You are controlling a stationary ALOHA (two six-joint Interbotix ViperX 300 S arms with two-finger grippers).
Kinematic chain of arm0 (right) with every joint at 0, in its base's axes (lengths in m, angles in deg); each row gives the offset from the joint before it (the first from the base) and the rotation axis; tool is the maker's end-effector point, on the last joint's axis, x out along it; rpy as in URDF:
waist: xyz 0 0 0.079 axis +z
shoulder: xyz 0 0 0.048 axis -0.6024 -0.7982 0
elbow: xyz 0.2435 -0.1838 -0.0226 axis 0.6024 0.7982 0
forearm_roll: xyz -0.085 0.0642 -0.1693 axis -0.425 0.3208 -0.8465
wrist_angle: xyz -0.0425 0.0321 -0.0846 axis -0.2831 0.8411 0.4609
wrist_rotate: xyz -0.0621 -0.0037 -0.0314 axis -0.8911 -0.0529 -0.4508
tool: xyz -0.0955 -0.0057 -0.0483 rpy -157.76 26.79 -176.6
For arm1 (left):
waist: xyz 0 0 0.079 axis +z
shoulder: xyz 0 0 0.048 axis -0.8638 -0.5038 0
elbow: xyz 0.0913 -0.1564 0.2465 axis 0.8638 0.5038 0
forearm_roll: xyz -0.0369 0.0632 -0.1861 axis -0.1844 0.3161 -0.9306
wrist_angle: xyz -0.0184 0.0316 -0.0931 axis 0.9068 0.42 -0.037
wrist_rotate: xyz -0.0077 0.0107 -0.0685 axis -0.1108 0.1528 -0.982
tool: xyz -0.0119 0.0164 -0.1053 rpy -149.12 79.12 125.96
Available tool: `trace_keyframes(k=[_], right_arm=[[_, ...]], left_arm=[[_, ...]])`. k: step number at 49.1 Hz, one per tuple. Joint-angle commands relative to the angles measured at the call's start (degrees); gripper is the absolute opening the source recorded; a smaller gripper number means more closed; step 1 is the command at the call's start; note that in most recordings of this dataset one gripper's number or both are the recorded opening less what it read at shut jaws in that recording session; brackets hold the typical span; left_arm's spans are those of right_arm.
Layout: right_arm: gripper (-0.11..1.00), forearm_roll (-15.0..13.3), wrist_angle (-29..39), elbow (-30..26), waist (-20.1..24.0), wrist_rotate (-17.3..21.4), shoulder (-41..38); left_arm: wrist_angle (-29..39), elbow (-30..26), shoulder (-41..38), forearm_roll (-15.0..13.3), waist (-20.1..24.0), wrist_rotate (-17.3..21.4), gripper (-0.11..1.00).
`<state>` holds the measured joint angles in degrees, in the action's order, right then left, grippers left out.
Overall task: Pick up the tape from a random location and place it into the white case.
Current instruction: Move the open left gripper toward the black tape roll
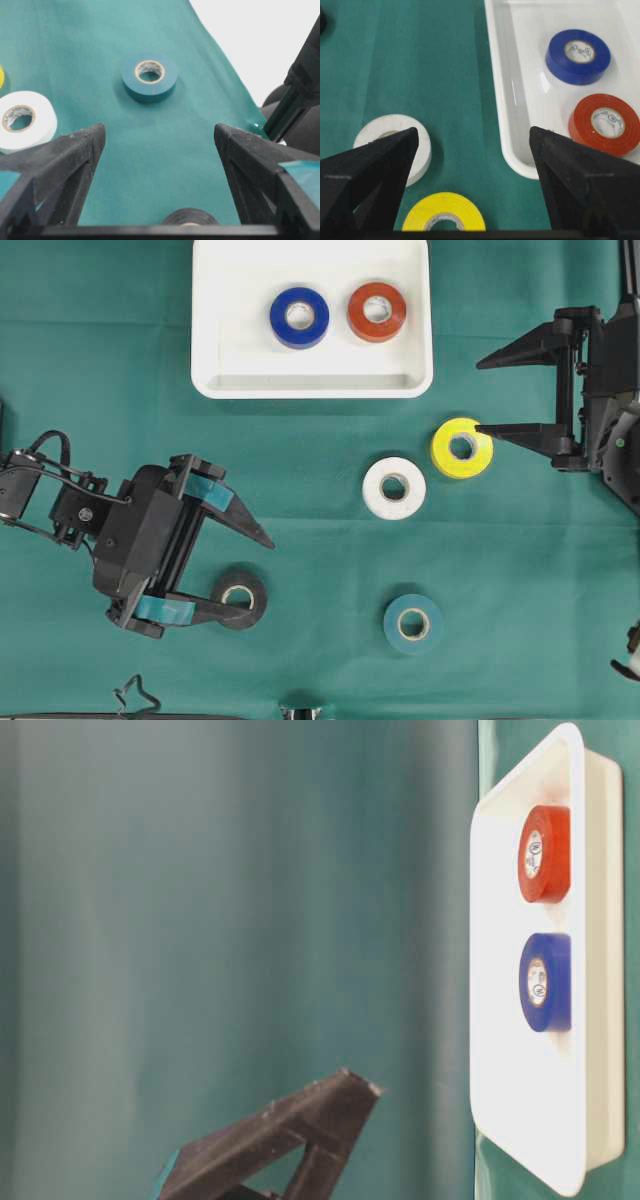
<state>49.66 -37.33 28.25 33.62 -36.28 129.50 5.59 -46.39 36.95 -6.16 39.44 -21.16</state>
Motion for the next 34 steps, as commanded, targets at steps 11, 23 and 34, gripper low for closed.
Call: trace_keyframes(k=[11,23,34], right_arm=[[0.85,-0.09,-0.26,-1.58,0.00,-0.09,0.00],[0.85,-0.09,-0.26,-1.67,0.00,-0.09,-0.09],[0.85,-0.09,-0.18,-1.67,0.00,-0.09,0.00]], left_arm=[[11.16,-5.01,-0.18,-0.09,-0.09,-0.44,0.95],[28.30,-13.01,-3.25,-0.09,0.00,-0.44,0.95],[42.28,-20.83,-6.42,0.18,0.00,-0.44,0.95]])
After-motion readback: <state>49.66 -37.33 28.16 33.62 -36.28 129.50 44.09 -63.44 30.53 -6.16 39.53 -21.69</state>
